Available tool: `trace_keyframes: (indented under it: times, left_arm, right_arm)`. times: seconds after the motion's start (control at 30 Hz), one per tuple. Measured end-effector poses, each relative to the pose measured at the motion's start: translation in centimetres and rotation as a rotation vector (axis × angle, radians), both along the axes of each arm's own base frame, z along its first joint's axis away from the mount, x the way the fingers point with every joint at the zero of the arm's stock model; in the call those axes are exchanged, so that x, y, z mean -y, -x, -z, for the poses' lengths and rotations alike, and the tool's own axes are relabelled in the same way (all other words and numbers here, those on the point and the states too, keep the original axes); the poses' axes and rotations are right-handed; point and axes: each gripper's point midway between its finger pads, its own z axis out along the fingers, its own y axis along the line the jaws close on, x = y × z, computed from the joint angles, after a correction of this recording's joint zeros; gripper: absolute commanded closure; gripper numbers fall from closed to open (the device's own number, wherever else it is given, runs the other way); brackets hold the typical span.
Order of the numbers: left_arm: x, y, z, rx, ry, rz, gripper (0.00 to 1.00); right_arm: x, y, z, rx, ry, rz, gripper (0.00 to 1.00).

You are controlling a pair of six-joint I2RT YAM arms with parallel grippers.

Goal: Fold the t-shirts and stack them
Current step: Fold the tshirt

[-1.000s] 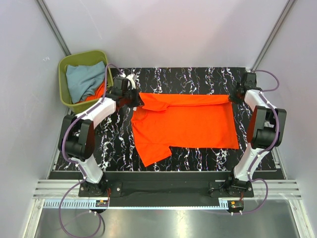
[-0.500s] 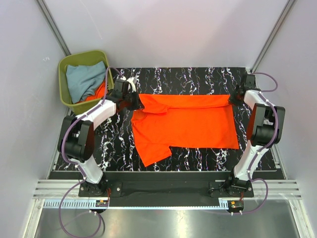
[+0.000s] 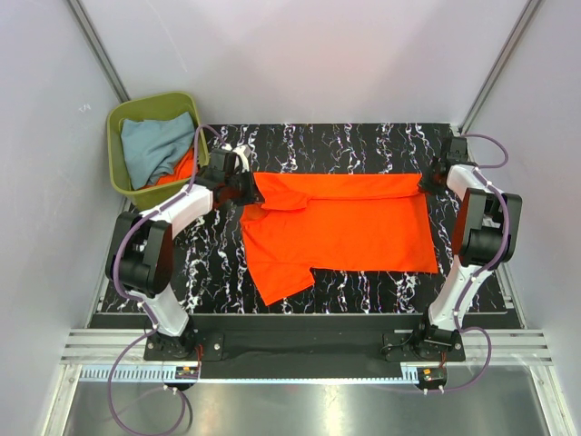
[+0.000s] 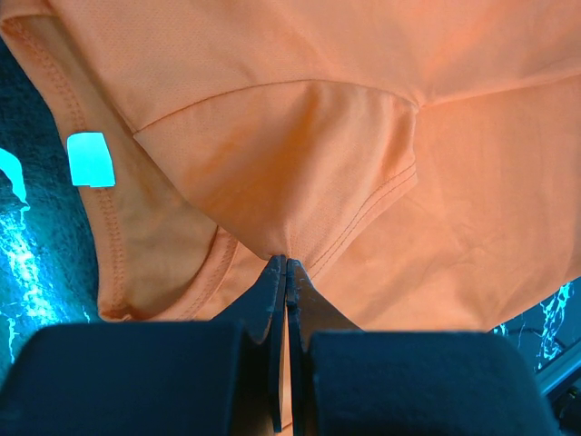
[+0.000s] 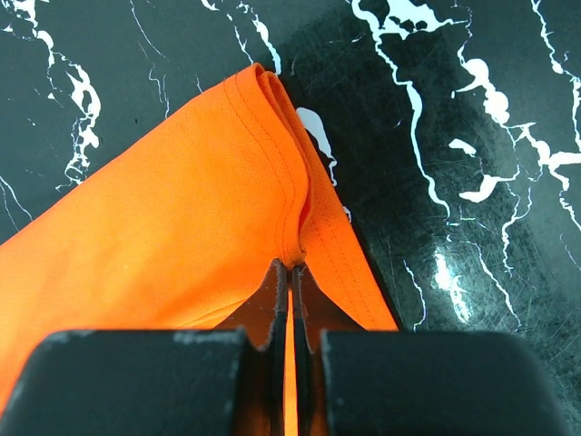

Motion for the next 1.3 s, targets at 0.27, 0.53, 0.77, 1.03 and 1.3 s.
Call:
trace_keyframes:
  times: [0.27,0.53,0.77,1.03,1.3]
  left_arm:
    - [0.1,0.1,0.0,0.002,0.000,0.014,0.76]
    - [-0.3,2.4,-2.1,0.056,-0.076,0.058,0.42]
    - [0.3,-1.5,-6.9,0.185,-0.110,0.032,0.53]
    - [0.8,-9.4,-3.0,0.149,-0.140,-0.017,0.71]
    - [-1.1,-10.1,4.4,0.000,-0.194,-0.057,0.71]
  right_arm:
    - [0.5,1.3,0.6,-0.057,0.018,0.040,0.70]
    - [3.1,2.3,-0.7,-0.121,0.128,0.106,0.38]
    - [2.9,-5.2,-10.0,0.161,0.102,0.049,0.34]
    - [0.9,-7.1,-4.9,0.108,-0.028,-0.017,0.61]
    - [0.1,-6.0,-0.6,0.023,-0.080,-0.016,0.59]
